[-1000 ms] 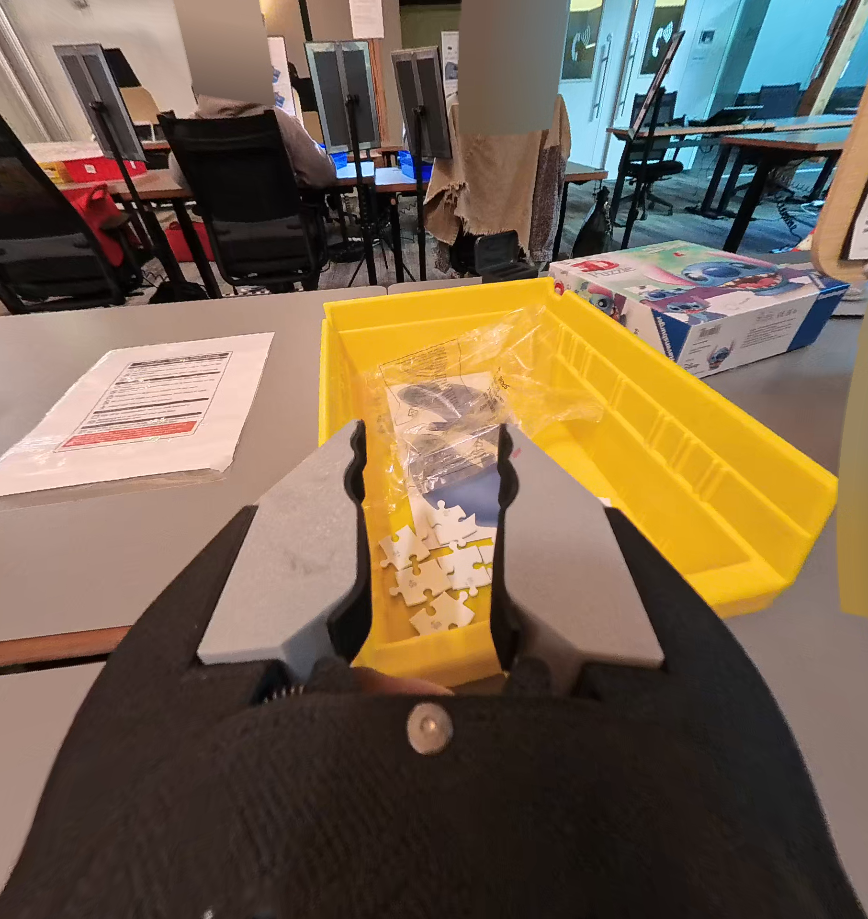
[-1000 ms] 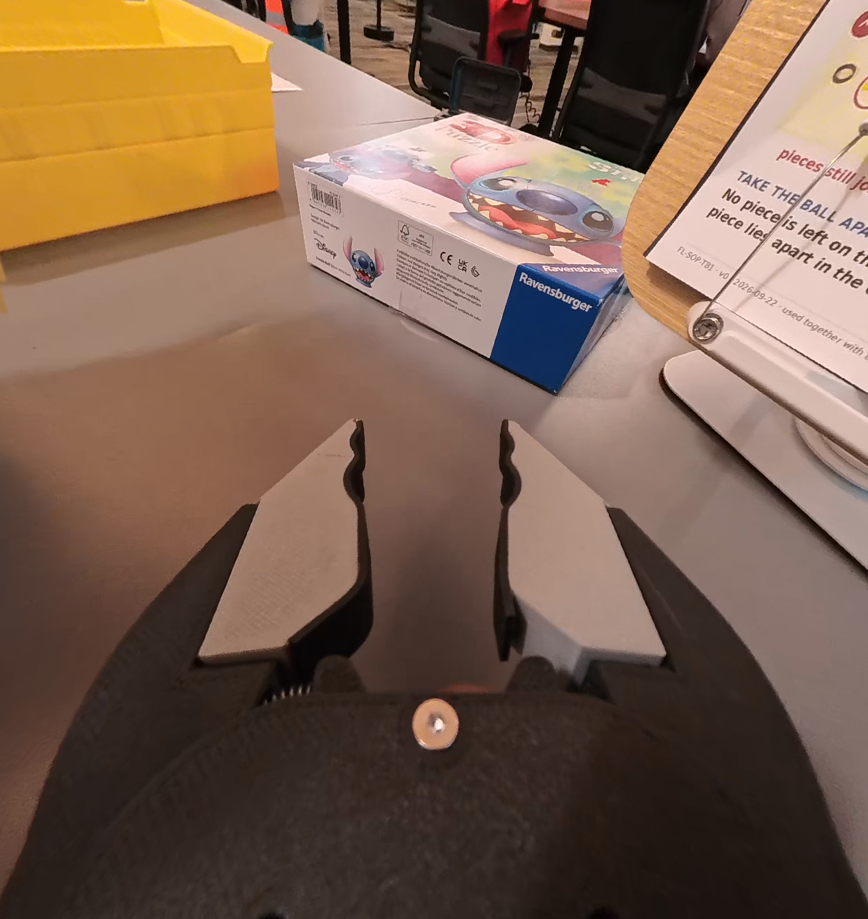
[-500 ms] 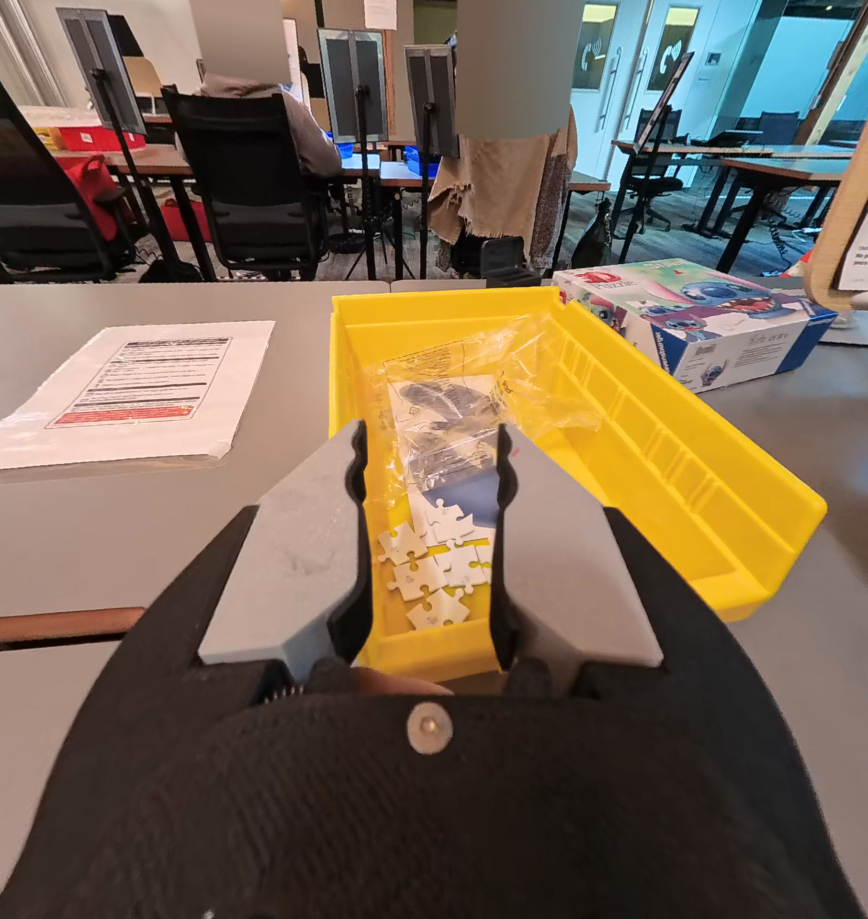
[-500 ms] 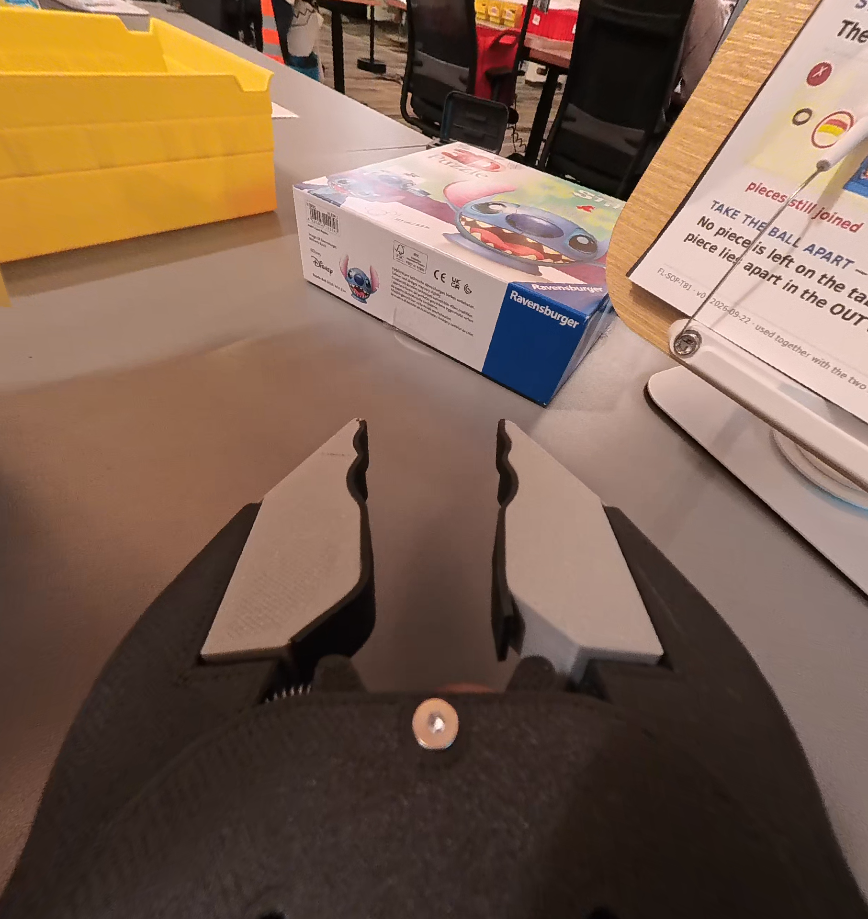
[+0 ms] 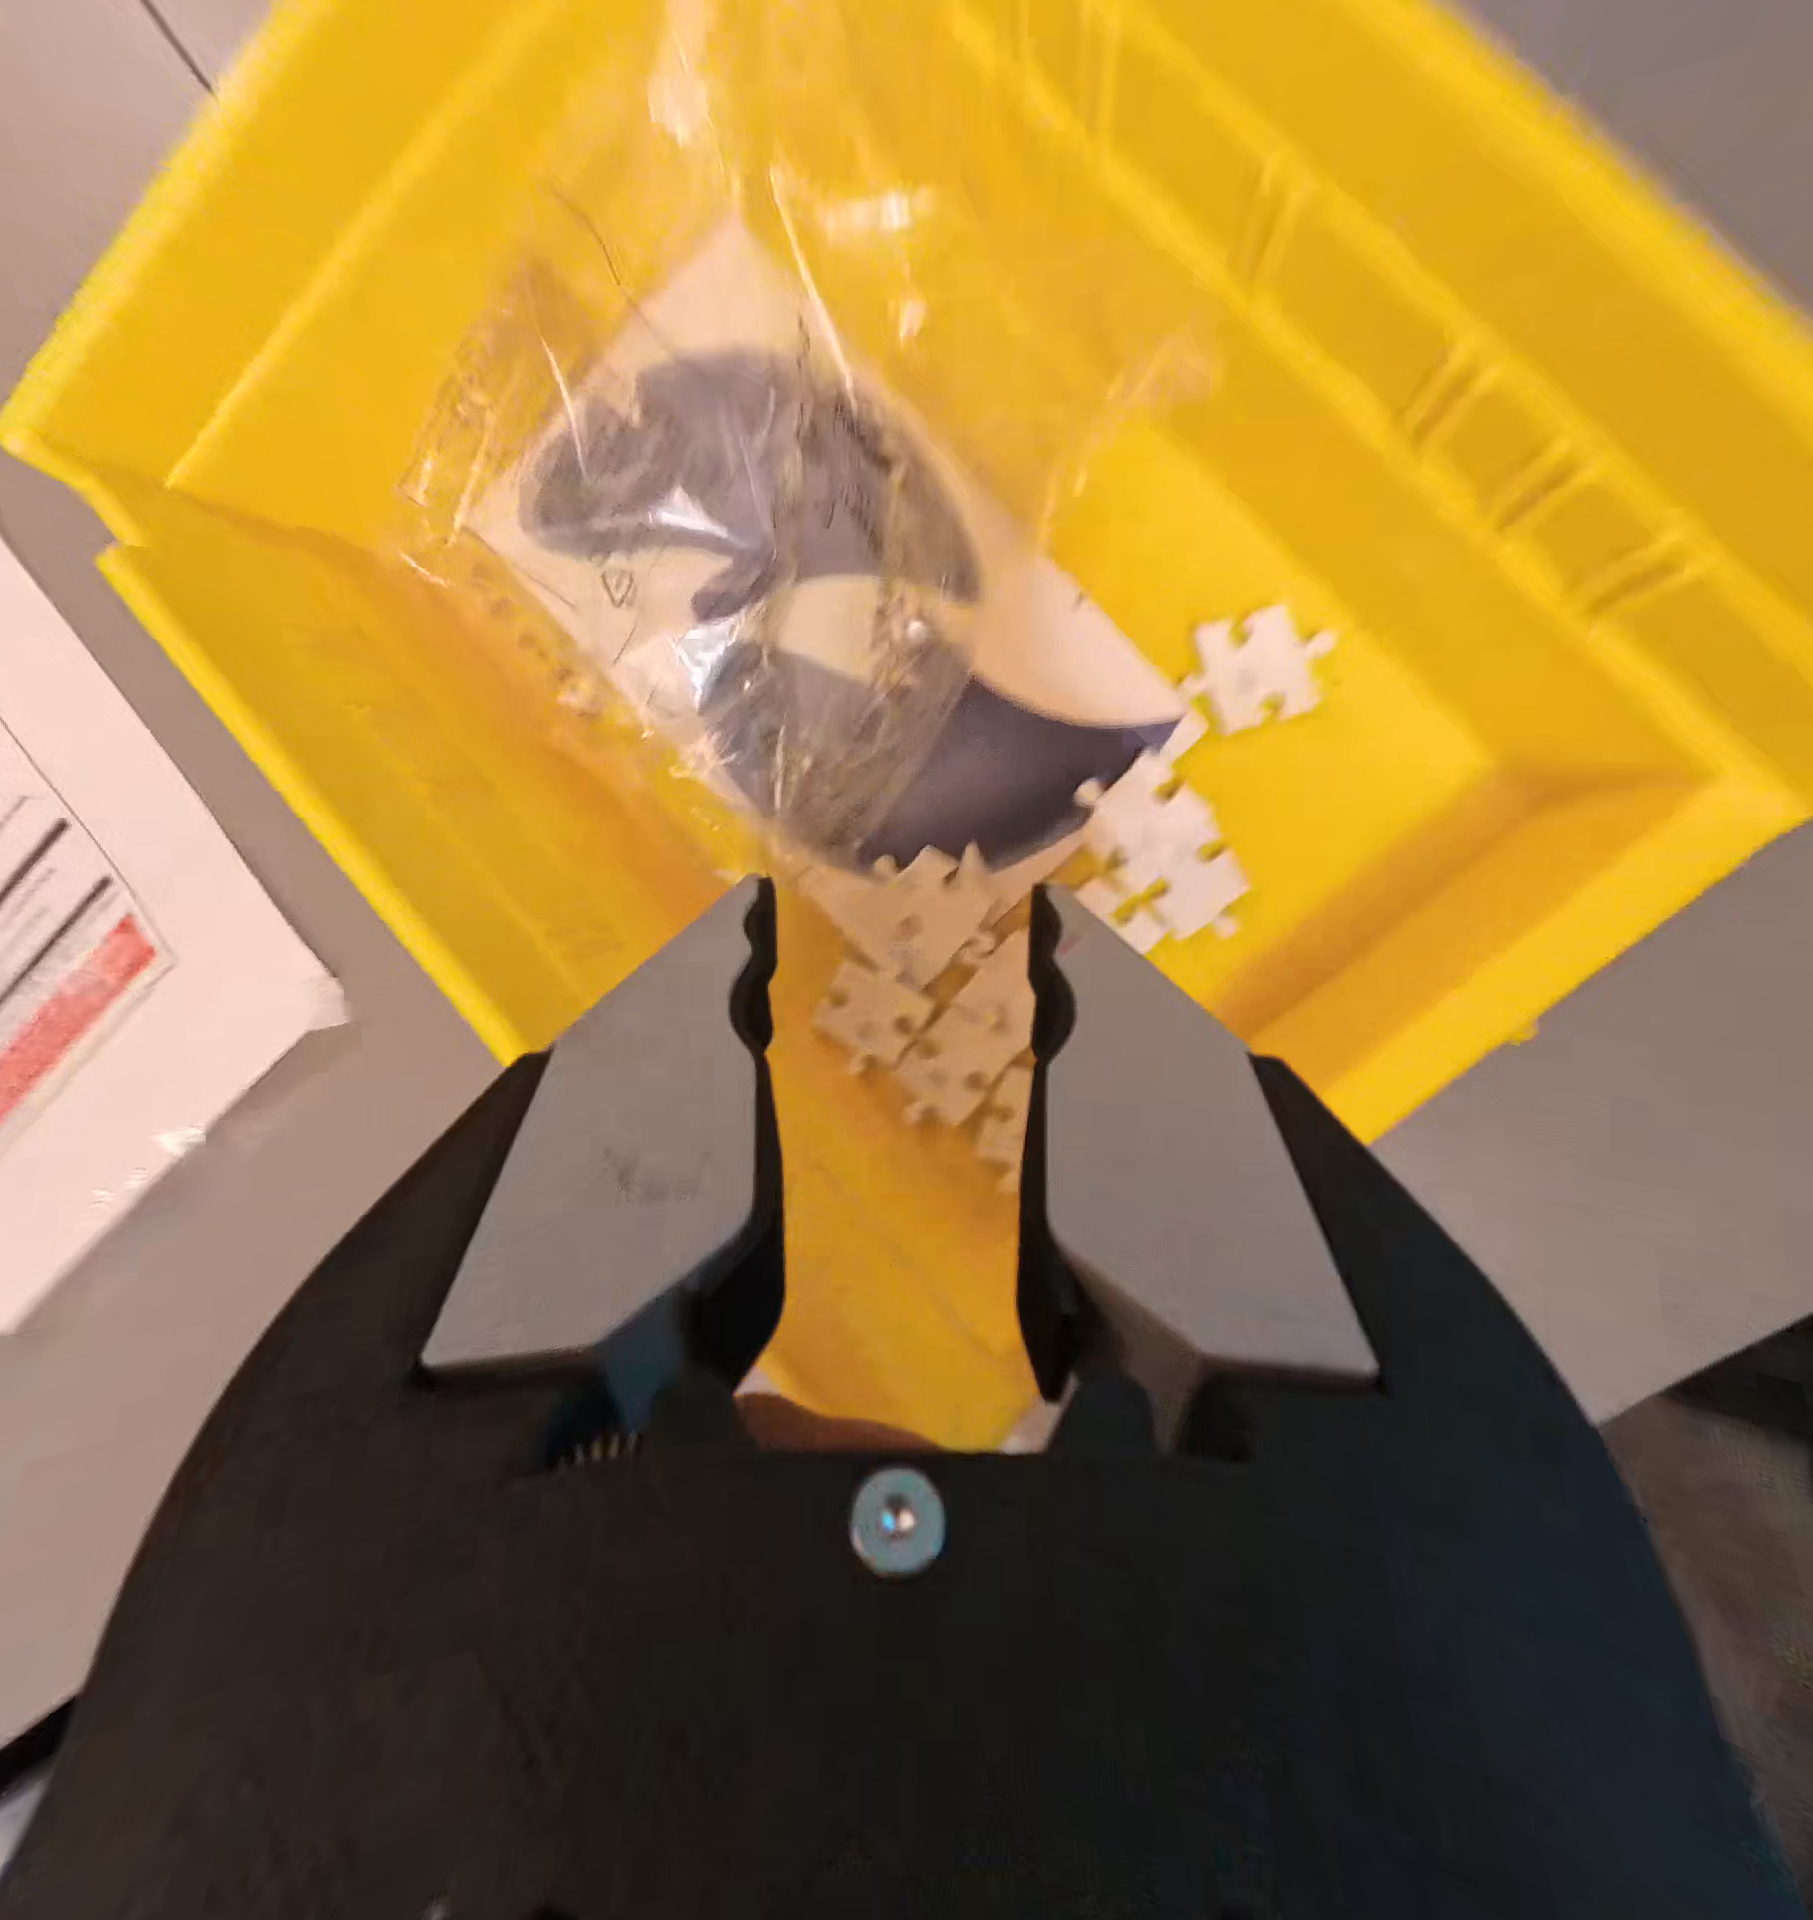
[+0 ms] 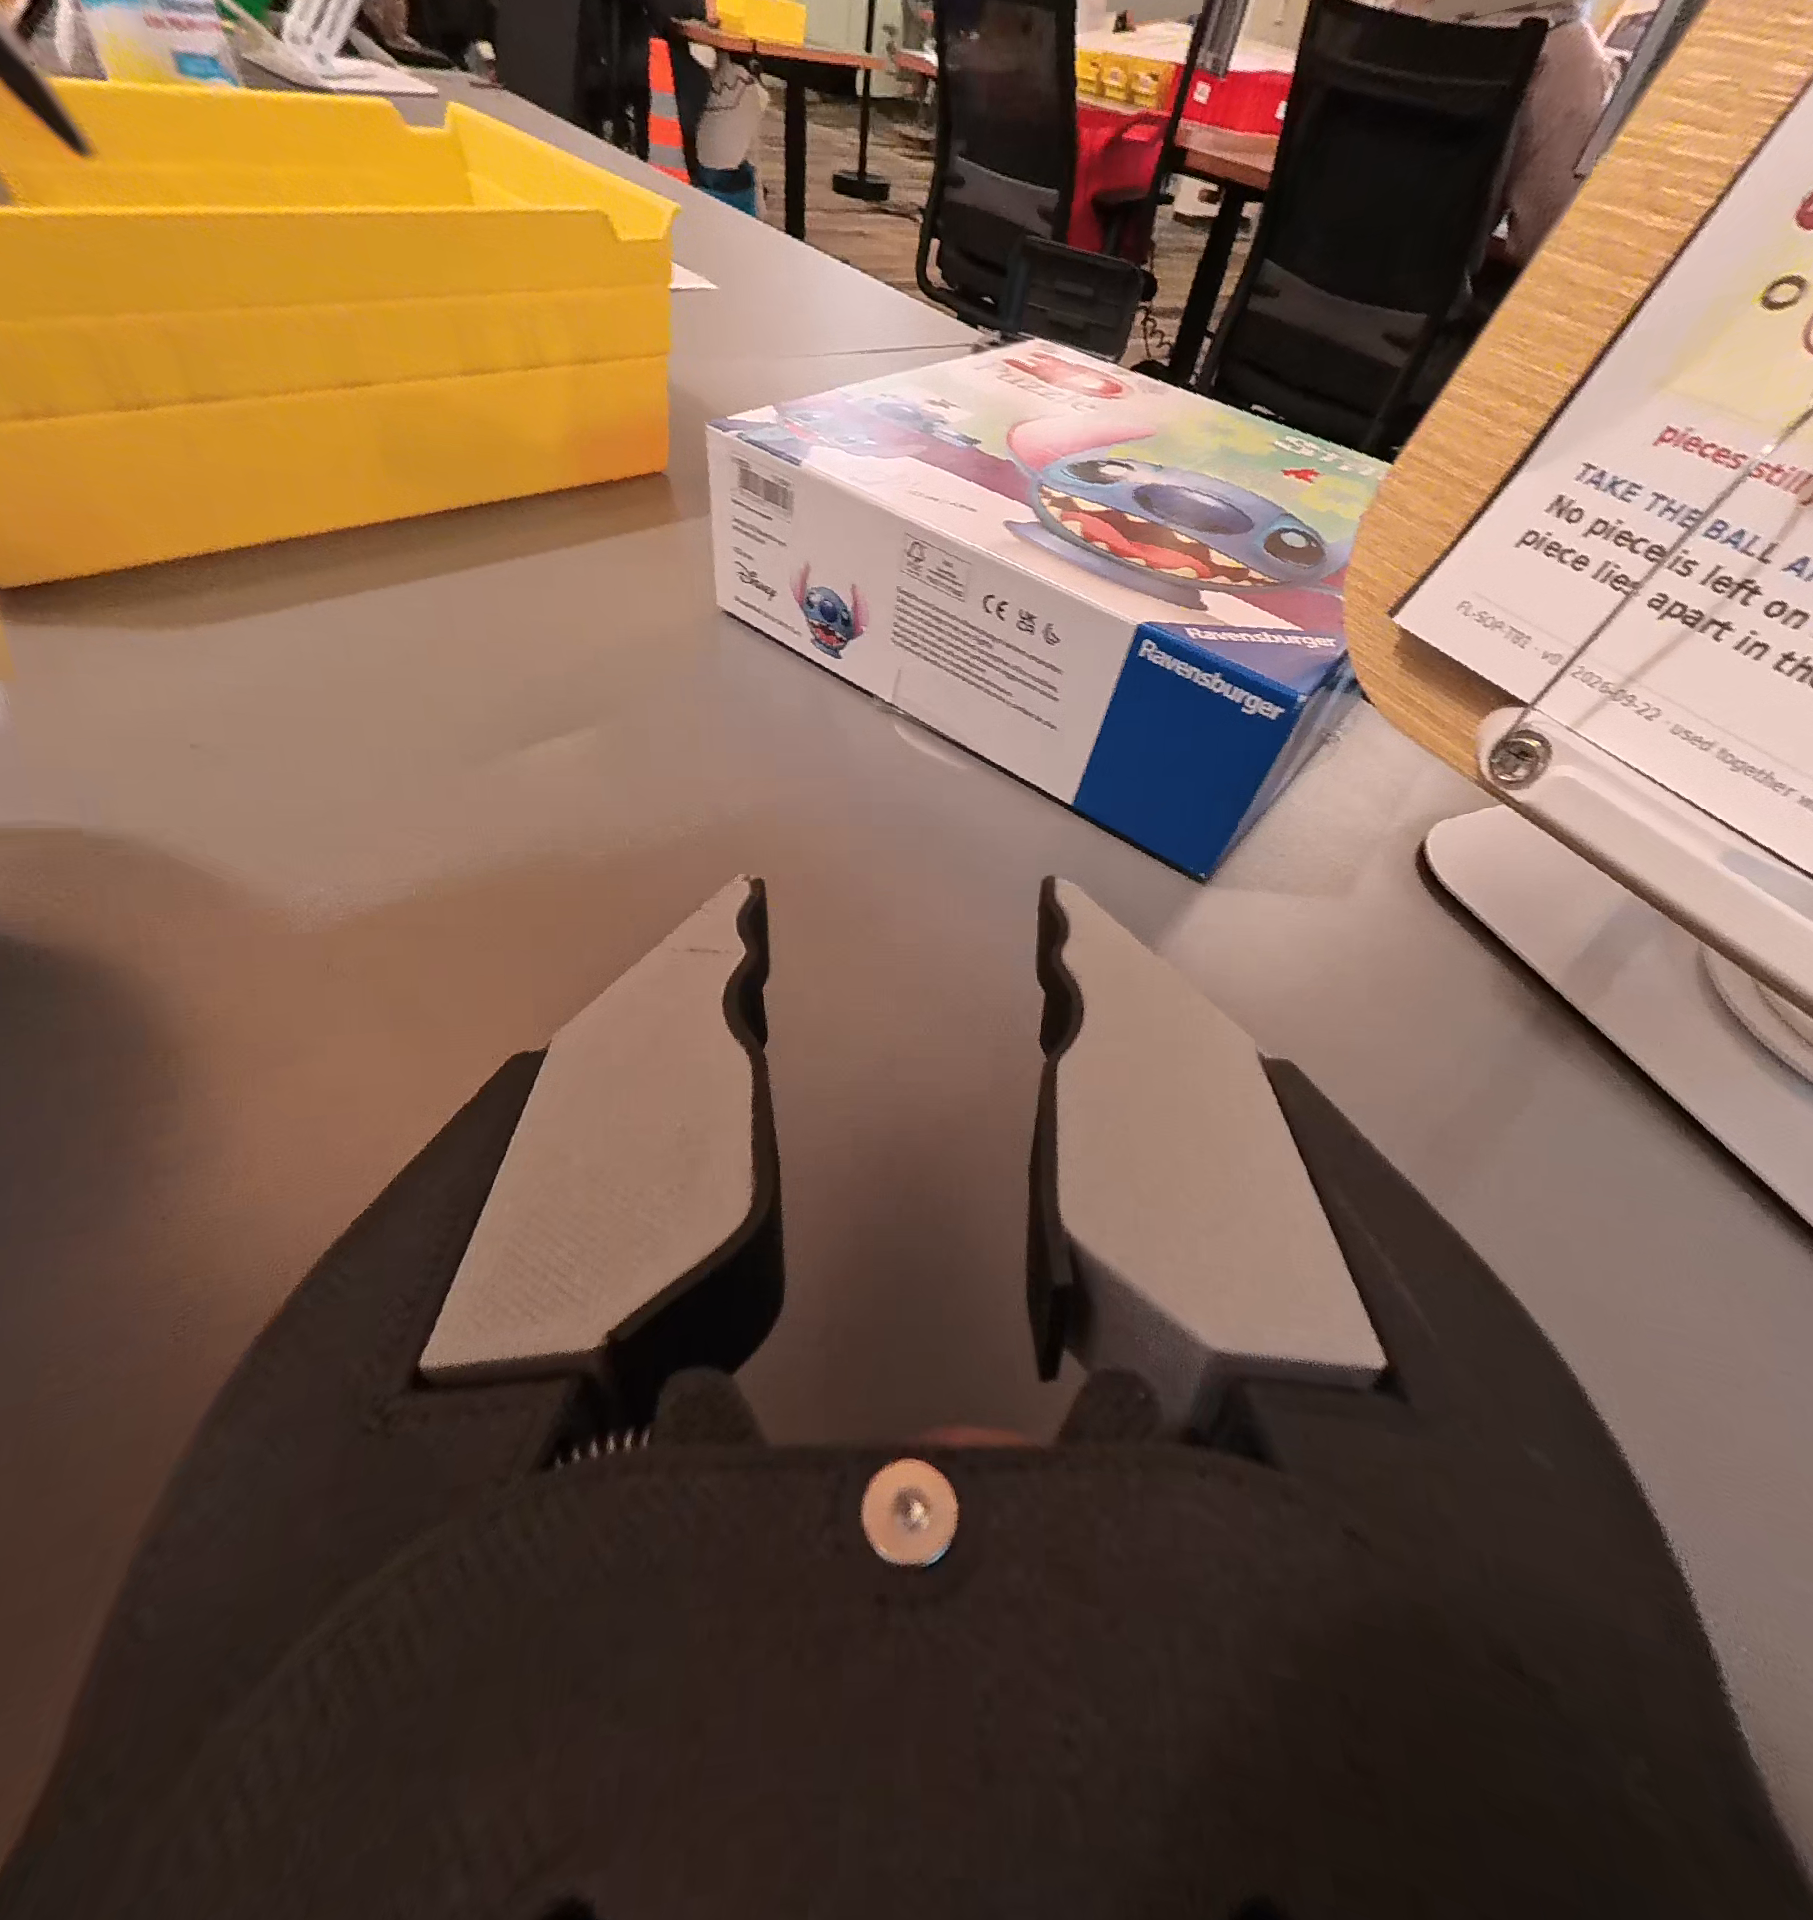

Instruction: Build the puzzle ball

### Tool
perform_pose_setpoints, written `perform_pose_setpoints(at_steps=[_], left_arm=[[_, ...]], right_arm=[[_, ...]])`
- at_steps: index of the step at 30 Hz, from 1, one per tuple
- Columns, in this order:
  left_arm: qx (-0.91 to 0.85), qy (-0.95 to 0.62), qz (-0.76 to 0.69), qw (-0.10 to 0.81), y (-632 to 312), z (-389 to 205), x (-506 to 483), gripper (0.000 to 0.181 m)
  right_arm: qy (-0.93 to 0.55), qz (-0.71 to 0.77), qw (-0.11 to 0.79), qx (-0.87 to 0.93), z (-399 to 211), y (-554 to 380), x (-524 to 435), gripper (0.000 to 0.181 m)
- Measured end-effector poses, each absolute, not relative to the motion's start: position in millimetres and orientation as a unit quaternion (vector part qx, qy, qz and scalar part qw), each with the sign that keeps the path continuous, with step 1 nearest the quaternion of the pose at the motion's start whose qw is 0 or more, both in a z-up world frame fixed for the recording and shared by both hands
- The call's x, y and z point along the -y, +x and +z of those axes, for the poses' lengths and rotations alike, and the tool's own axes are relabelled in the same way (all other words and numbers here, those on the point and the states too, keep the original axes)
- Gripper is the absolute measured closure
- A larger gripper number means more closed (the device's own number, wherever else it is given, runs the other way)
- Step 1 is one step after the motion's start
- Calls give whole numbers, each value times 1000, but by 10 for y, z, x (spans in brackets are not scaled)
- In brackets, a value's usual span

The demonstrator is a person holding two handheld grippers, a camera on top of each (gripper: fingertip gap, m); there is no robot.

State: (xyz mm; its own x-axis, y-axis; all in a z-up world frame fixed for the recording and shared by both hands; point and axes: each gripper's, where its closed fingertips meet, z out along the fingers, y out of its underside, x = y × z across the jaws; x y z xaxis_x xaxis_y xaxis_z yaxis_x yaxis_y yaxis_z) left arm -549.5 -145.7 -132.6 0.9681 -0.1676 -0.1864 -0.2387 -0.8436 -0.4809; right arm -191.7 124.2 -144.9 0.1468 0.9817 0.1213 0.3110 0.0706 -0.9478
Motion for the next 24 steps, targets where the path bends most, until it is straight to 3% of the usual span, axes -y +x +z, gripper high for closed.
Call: perform_pose_setpoints(at_steps=[7,24], left_arm=[[-188,-970,135,72,-5784,-1637,1559,130],[-249,-944,200,-82,-5884,-2043,1690,133]], right_arm=[[-569,370,475,561,-1416,-1912,-1089,133],[-547,431,440,567,-1348,-1931,-825,133]])
